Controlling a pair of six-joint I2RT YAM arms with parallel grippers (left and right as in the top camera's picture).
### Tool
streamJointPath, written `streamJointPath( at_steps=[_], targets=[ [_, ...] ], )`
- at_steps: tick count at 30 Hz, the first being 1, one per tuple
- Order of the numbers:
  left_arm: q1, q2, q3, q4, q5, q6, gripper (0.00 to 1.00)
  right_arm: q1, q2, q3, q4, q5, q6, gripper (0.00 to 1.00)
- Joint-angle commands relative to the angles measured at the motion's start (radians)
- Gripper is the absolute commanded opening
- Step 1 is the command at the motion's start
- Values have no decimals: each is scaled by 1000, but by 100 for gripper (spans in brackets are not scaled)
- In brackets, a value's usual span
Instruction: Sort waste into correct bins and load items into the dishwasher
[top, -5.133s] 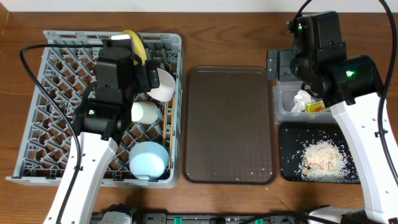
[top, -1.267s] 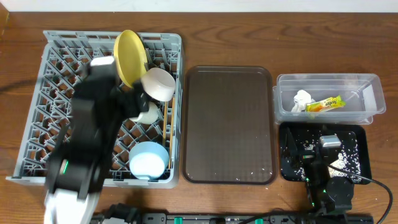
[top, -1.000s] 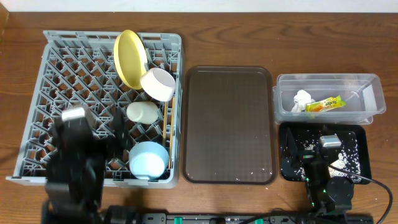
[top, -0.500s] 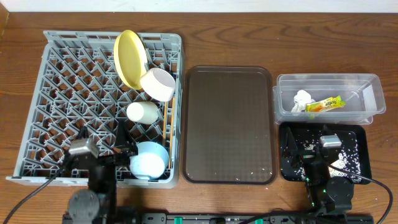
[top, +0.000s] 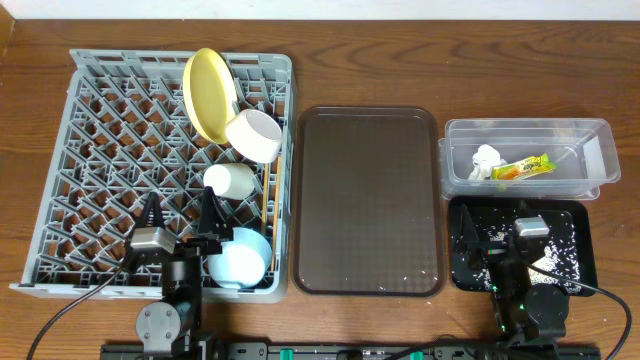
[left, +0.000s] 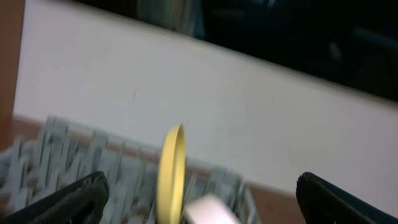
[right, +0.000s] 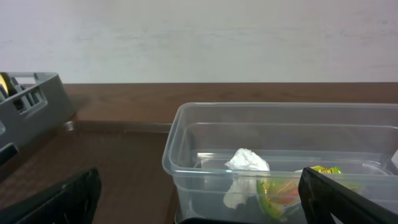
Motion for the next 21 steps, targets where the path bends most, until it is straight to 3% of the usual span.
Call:
streamJointPath(
  at_steps=[1,9,14,21],
  targets=[
    [0,-9,-2,-51,14,-19,97,-15,-6,-1,-4,1,-13,99],
    [0,-9,-2,-404,13,48,98,-15,-6,-1,-4,2,-13,99],
    [-38,-9,-2,-399,14,240,97,-15,-6,-1,-4,2,-13,99],
    [-60,-9,-2,-377,14,227,97,-15,-6,-1,-4,2,-13,99]
  ],
)
